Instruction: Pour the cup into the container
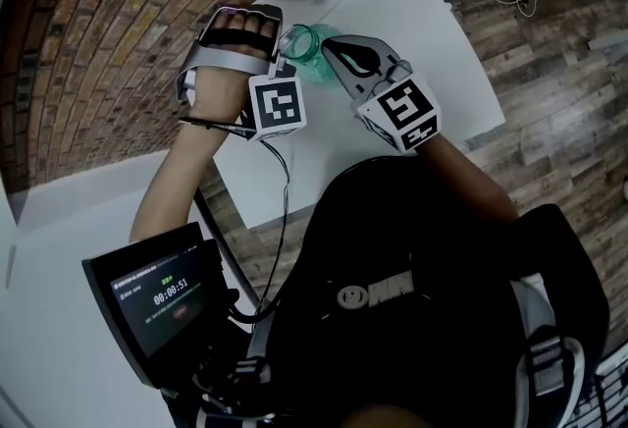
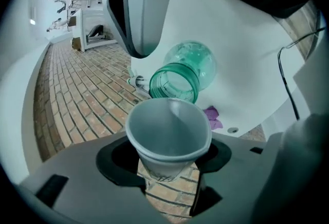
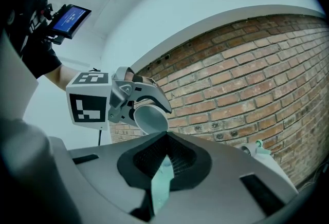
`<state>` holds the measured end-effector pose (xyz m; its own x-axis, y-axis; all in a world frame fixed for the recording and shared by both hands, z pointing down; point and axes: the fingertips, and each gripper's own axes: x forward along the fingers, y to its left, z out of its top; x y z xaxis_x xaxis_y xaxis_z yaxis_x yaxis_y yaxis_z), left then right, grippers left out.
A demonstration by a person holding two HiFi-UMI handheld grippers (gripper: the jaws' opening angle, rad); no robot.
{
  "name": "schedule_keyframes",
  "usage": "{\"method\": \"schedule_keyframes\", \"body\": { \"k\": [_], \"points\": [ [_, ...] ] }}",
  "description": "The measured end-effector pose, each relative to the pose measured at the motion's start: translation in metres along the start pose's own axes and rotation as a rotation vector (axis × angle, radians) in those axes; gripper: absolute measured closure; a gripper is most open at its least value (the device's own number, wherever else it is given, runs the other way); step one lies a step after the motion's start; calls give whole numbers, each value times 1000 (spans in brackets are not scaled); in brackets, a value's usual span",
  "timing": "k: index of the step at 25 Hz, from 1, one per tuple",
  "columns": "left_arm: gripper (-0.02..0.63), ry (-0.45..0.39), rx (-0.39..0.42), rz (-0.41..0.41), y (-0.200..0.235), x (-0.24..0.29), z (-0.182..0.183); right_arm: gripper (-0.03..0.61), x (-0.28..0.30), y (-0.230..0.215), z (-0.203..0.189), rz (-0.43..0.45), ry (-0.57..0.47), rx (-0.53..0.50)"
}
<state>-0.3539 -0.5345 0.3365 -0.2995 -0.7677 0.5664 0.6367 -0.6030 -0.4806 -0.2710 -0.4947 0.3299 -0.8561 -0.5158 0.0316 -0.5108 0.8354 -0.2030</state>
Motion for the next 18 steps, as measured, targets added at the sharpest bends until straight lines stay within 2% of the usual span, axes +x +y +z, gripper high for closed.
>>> {"method": "schedule_keyframes", "body": {
  "k": [3, 6, 18],
  "points": [
    [327, 2, 15, 64, 10, -2, 1, 583, 0, 0, 1, 1, -1, 0],
    [327, -4, 24, 85, 12, -3, 4, 583, -1, 0, 2, 1, -3, -1],
    [327, -20, -27, 56, 4, -1, 4, 583, 0, 2, 4, 1, -5, -3]
  ]
}}
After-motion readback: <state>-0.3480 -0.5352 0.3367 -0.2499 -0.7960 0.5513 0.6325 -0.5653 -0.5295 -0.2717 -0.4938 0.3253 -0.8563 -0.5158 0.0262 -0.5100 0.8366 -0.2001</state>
